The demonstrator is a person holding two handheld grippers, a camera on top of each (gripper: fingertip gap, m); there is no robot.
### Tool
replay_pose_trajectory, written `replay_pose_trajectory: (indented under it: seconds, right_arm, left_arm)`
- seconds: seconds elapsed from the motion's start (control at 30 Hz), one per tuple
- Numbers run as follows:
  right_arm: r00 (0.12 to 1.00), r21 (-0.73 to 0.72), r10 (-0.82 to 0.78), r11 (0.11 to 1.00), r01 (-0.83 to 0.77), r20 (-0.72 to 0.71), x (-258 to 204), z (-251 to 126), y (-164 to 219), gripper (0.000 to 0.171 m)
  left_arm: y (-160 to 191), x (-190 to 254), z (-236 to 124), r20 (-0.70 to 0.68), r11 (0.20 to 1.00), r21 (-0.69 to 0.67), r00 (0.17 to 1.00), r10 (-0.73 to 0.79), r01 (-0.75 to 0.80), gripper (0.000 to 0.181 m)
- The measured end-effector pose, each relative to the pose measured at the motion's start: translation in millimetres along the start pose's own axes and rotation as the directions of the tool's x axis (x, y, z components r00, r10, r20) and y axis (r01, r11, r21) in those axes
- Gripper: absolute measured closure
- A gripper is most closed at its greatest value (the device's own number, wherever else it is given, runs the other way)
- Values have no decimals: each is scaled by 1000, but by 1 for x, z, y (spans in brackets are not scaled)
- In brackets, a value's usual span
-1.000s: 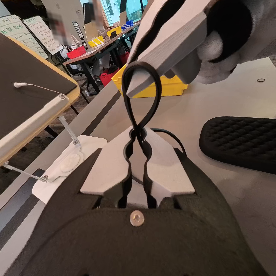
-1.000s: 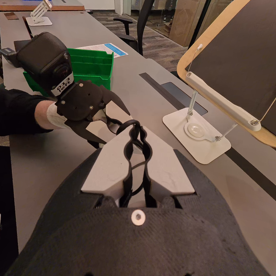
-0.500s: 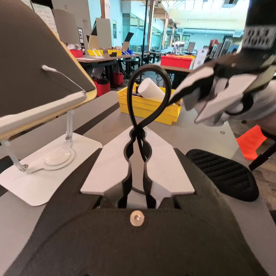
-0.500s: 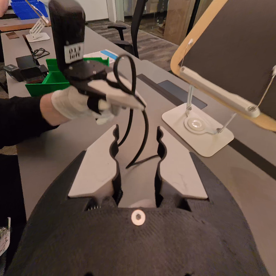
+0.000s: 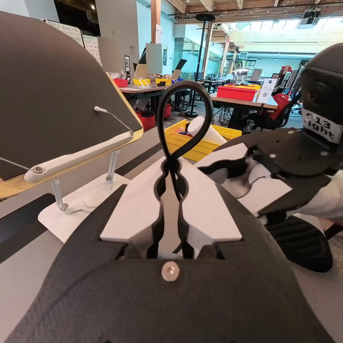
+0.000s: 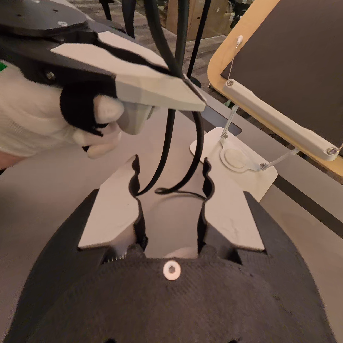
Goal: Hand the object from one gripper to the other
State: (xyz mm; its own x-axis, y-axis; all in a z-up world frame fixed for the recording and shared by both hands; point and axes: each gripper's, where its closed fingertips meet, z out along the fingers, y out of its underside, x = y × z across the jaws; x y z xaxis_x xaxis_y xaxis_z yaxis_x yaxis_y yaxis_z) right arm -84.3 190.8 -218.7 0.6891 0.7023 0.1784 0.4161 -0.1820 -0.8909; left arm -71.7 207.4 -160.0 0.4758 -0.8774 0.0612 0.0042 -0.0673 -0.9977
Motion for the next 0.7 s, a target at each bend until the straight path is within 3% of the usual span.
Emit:
replay_pose_trajectory:
  seconds: [0.3,0.5,0.6,0.7]
  right_arm:
    - [998,8,-37,999,38,-43,8,8,-4,165]
    - [1000,53,1,999,0,-9,17,-3,-8,170]
    - [999,92,53,994,-54,13,29,-12,-15,170]
    - [993,136,105,984,-111,47,40,-25,-28,170]
  left_arm:
    - [-4,8,-1,-13,1000,-1,1000,-12,12,180]
    - [-8,10,-2,-24,1000,13,1000,1,-1,178]
    - [-8,15,-2,-73,1000,13,997,26,-25,153]
    - [-7,18,-5,-143,1000,21,990,16,-13,143]
